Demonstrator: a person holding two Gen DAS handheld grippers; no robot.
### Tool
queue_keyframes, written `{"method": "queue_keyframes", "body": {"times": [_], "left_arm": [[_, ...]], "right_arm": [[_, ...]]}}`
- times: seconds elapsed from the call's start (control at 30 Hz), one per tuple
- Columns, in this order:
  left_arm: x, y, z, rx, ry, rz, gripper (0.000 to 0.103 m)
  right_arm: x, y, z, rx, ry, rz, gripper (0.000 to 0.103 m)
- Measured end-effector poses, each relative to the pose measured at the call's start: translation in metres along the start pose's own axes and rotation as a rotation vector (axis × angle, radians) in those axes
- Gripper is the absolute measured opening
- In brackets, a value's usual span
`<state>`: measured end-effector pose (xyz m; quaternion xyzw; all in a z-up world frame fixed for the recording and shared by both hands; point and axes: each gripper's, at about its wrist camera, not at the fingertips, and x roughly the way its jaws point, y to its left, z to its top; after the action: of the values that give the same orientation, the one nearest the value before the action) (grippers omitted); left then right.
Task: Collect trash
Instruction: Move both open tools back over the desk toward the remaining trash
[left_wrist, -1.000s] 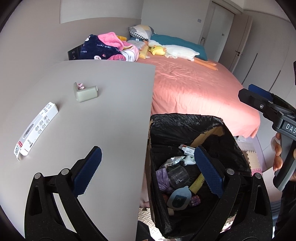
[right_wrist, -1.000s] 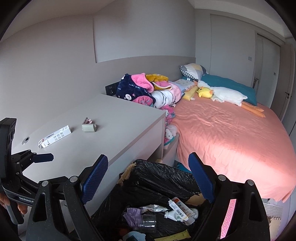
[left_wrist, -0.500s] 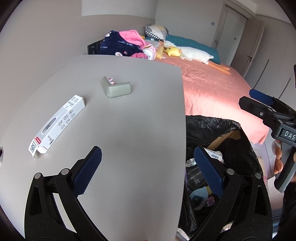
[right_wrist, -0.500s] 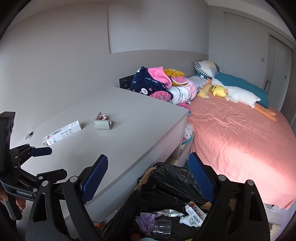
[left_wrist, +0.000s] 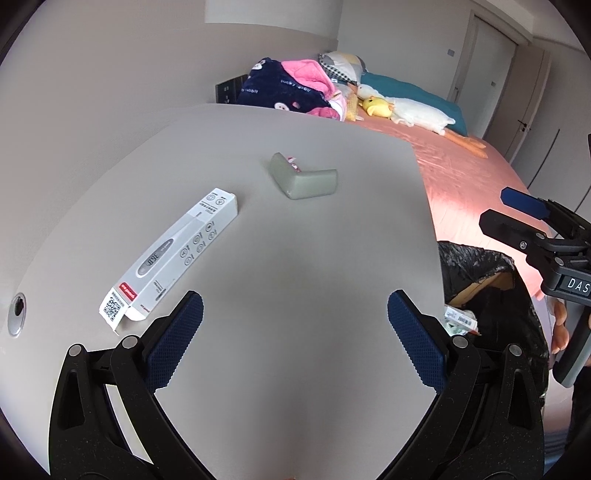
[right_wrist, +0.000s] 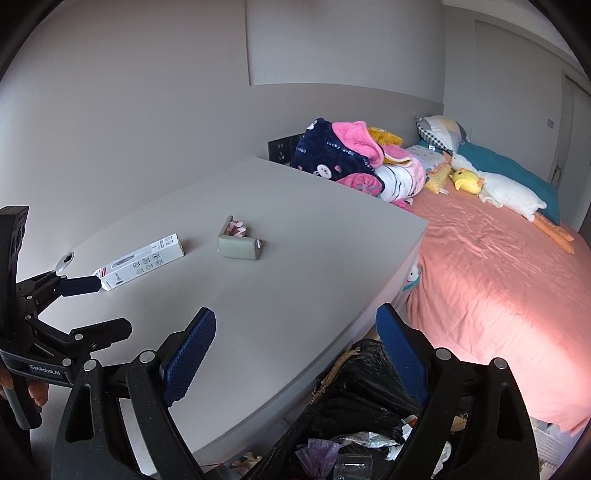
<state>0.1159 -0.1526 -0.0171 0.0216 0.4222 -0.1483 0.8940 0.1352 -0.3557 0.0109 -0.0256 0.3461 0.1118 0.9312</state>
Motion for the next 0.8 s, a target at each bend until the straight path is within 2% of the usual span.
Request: {"method": "queue_keyframes", "body": {"times": [0.37,0.8], "left_arm": [[0.02,0.047,0.007,-0.041,0.034,0.064,0.097],[0.05,0.082,0.025,0.0,0.06,0.145,0.095]], "right_arm": [[0.043,0.024,0.019,-0.03,0.037,0.042,0.089],[0.097,0.048,0.04,-0.061,0.086,0.093,0.089]]}}
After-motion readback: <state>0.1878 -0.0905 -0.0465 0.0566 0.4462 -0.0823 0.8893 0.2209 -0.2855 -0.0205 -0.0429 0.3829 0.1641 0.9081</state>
